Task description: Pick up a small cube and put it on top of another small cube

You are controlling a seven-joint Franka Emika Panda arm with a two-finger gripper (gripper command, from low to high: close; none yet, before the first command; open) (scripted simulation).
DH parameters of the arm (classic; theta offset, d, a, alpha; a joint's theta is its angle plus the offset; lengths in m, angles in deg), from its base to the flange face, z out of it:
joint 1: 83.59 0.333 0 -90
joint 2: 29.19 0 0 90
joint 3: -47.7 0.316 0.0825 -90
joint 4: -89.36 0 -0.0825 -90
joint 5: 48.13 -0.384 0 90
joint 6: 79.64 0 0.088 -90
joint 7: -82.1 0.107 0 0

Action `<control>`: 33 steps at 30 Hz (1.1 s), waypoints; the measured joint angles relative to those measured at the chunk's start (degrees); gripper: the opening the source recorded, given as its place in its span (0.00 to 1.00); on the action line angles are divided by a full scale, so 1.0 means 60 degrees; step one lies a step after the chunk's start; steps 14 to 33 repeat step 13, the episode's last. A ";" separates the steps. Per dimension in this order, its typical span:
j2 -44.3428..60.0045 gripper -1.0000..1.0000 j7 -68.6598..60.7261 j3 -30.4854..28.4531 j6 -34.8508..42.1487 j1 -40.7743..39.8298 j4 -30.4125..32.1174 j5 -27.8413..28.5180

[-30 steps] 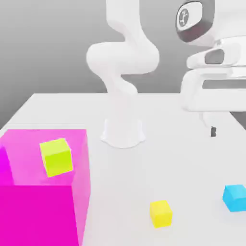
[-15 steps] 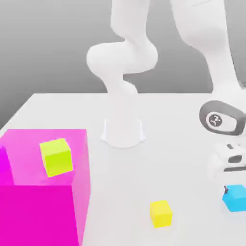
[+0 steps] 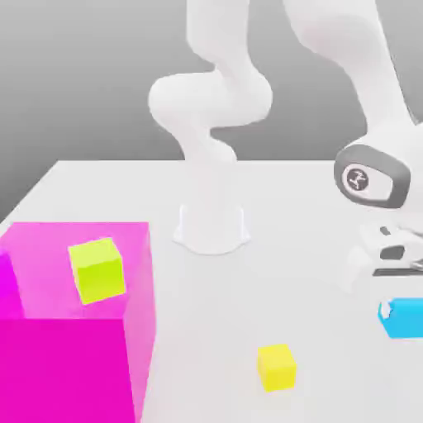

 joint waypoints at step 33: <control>0.0314 1.00 -0.0173 -0.1223 -0.1373 -0.1479 0.0934 -0.0164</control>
